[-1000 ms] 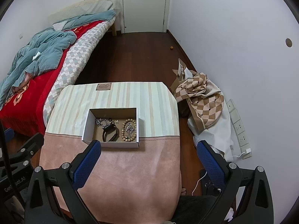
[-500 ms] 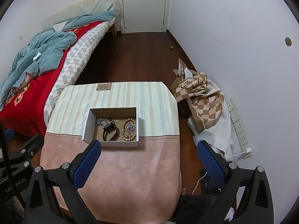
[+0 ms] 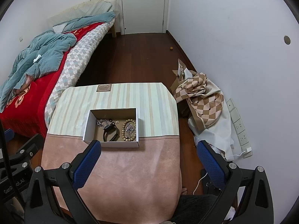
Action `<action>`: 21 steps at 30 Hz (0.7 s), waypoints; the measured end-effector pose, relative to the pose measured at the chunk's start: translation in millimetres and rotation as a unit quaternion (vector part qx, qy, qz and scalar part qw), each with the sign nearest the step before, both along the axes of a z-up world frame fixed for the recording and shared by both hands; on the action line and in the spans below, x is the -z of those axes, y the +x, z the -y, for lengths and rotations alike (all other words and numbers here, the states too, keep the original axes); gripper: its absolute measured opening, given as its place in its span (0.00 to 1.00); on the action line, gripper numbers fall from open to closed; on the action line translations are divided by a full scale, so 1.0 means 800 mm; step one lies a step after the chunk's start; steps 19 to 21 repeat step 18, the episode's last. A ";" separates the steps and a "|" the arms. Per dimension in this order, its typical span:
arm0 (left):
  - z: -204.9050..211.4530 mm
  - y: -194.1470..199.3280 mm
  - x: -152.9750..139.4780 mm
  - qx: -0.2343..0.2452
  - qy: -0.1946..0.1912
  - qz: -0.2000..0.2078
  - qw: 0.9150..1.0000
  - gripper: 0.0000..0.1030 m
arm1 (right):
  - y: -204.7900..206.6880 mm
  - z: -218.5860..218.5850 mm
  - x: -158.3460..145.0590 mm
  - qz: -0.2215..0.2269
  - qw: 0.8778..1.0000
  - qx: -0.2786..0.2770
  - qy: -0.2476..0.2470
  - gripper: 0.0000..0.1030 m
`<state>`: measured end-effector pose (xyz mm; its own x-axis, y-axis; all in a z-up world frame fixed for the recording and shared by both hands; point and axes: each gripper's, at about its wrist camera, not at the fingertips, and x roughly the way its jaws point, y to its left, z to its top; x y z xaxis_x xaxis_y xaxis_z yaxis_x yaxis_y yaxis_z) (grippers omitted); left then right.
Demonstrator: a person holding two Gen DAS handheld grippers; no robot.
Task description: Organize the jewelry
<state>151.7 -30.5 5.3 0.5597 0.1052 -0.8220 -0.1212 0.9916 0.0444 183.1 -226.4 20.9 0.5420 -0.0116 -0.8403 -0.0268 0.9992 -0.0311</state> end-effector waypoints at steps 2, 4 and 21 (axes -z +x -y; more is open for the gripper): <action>0.000 0.000 0.000 0.000 0.001 0.001 1.000 1.00 | -0.001 0.000 -0.001 0.001 1.000 0.001 0.000 1.00; 0.000 0.001 -0.001 0.000 0.000 0.001 1.000 1.00 | -0.002 0.000 -0.003 0.002 1.000 0.001 0.001 1.00; 0.001 0.001 -0.004 0.000 -0.002 0.002 1.000 1.00 | -0.002 0.002 -0.007 0.003 1.000 0.000 0.003 1.00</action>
